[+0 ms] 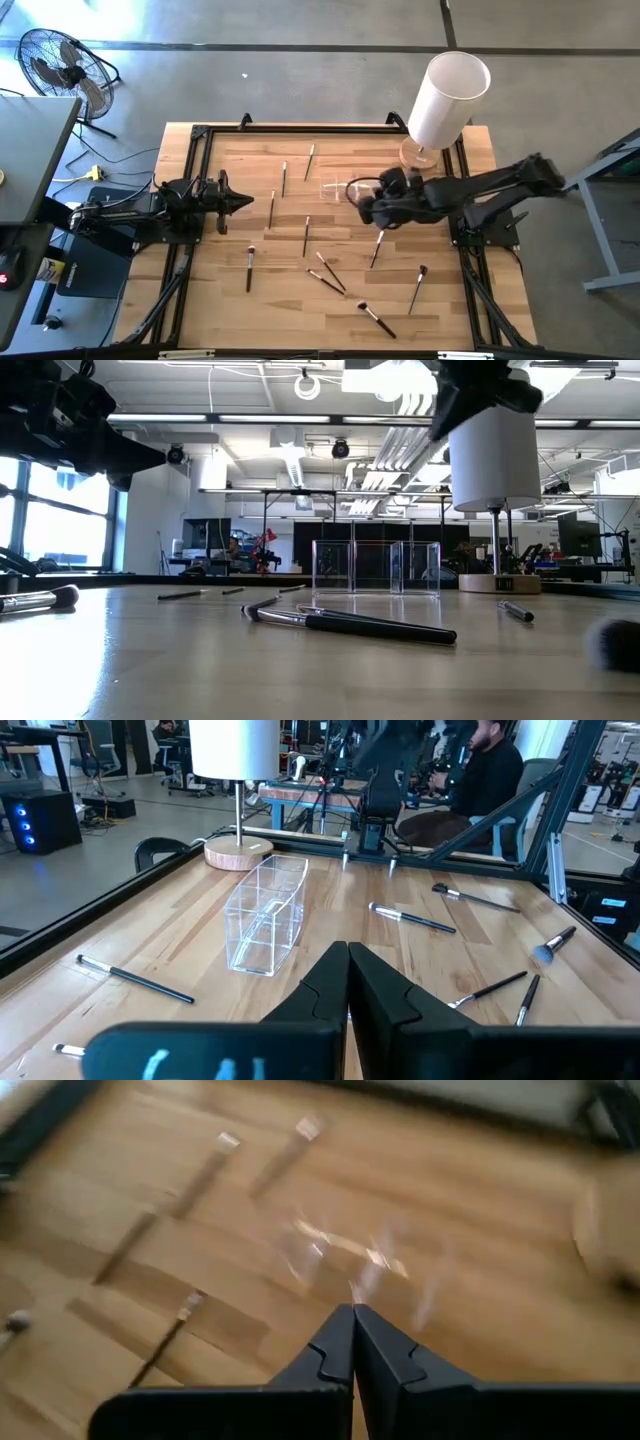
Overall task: Put items in baskets/containers
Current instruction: Put the eyeshadow brush into the right section of the transparent organizer
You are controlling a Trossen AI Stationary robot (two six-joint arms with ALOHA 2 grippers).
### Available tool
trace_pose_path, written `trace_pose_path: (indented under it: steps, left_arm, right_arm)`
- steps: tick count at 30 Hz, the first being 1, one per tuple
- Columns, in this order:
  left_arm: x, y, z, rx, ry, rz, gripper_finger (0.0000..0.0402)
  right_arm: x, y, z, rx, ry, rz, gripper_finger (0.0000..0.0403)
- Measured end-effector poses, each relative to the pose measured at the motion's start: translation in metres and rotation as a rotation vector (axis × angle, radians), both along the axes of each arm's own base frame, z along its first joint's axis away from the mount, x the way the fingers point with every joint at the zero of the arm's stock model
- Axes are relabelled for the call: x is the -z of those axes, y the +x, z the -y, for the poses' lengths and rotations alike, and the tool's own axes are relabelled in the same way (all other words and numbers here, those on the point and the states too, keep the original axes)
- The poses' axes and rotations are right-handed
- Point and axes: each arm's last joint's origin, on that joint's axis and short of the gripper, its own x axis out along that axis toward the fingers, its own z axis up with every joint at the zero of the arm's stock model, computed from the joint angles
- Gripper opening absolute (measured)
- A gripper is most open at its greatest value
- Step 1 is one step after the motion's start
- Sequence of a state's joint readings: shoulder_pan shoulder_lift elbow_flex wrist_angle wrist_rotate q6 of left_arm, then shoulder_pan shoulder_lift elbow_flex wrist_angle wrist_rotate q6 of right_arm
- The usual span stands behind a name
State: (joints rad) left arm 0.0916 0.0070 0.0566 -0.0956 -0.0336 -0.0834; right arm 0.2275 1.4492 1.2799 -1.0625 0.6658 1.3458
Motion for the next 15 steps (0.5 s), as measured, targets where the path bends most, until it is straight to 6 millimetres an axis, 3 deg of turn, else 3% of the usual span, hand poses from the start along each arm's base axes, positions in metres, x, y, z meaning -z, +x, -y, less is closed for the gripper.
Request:
trace_pose_path:
  steps: [7,15]
  left_arm:
    - [0.000,0.000,0.000,0.000,0.000,0.000,0.0003]
    - [0.000,0.000,0.000,0.000,0.000,0.000,0.0003]
  right_arm:
    - [0.051,0.008,-0.007,0.271,0.348,-0.136,0.0013]
    - [0.101,0.001,0.002,0.402,0.491,-0.211,0.0067]
